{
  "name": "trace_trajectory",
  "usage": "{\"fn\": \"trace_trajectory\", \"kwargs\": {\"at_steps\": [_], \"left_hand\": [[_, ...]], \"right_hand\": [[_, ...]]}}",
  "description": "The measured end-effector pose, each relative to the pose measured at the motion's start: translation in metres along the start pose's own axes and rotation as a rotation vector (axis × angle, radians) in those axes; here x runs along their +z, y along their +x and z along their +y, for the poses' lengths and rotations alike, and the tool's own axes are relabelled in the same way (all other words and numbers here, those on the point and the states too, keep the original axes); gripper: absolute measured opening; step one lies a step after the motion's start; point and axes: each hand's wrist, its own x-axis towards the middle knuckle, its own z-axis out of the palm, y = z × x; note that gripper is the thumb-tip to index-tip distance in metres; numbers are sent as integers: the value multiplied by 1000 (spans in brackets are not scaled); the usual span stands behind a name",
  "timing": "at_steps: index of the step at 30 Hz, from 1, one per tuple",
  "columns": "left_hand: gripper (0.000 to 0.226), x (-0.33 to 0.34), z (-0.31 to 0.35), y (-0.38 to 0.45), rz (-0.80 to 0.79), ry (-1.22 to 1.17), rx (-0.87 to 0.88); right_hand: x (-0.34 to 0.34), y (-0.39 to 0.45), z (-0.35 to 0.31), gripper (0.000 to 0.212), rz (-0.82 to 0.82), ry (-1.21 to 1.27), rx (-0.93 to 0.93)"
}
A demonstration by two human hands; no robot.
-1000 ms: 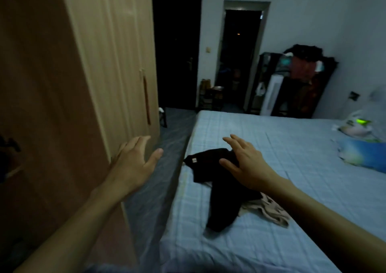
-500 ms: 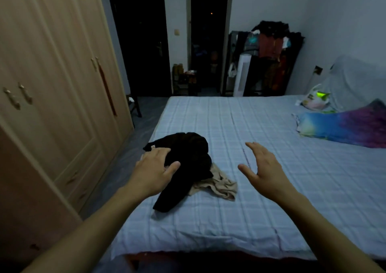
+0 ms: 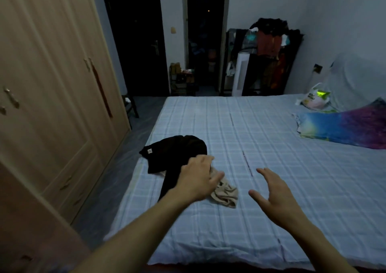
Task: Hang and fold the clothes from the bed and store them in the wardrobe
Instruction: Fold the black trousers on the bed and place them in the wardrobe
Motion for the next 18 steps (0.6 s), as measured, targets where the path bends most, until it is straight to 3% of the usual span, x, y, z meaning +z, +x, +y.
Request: {"fn": "trace_trajectory", "kwargs": {"at_steps": [7, 12, 18], "left_hand": [[63, -5, -73, 30, 35, -57, 1], [59, -13, -151, 36, 53, -97, -121], [54, 1, -199, 42, 44, -127, -188]], "right_hand": [[53, 55, -52, 71, -65, -19, -41], [94, 82, -81, 69, -124, -10, -72], [125, 111, -85, 61, -154, 58, -72]]}}
